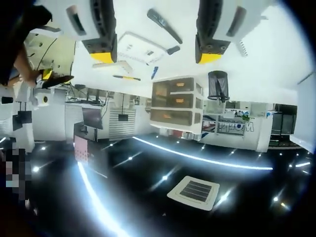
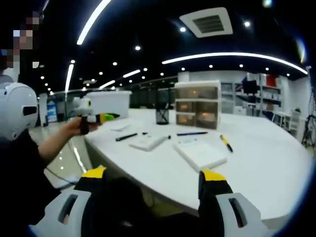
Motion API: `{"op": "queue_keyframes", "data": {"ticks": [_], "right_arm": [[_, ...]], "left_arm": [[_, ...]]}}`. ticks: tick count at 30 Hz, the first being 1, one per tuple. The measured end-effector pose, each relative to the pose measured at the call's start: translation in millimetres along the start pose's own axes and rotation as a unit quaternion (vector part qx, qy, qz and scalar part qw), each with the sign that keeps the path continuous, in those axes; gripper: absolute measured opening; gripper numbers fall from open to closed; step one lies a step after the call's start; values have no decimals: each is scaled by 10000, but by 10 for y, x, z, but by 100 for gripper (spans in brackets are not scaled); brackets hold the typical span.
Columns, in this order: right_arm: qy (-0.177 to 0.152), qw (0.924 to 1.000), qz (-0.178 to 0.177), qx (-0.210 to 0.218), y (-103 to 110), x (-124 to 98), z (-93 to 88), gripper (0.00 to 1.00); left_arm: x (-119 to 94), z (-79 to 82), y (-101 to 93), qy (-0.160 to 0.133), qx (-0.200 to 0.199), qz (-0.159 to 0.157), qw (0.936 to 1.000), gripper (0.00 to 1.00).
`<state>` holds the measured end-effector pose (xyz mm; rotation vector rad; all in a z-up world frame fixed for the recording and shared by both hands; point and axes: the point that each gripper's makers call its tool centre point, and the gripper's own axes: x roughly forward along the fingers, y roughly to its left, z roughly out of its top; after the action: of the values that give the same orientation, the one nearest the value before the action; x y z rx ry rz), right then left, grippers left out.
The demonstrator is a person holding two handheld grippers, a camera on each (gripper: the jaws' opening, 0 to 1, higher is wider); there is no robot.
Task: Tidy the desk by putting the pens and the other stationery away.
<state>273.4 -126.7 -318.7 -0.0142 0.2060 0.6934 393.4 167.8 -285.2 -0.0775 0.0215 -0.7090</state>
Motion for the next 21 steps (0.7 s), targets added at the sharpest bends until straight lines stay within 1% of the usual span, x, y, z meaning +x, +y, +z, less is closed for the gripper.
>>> {"op": "queue_keyframes", "data": {"ticks": [2, 5, 7, 11, 14, 21], "right_arm": [[17, 10000, -7, 15, -12, 3, -23, 70], [49, 10000, -21, 33, -28, 10, -50, 70], [57, 10000, -21, 46, -34, 14, -58, 70], [57, 10000, -14, 65, -40, 14, -68, 70], [57, 9999, -23, 84, -51, 19, -79, 70], [70, 9999, 26, 96, -16, 53, -98, 71]], "left_arm": [[-78, -59, -69, 146, -82, -1, 9999, 64], [-174, -111, -189, 311, 1, 40, 9995, 63], [-232, -112, -260, 312, 108, 54, 9994, 63], [-341, -108, -360, 311, 89, -16, 9995, 64], [-407, -138, -370, 384, 200, 72, 9990, 64], [-485, -184, -327, 375, 114, 189, 9991, 64]]}}
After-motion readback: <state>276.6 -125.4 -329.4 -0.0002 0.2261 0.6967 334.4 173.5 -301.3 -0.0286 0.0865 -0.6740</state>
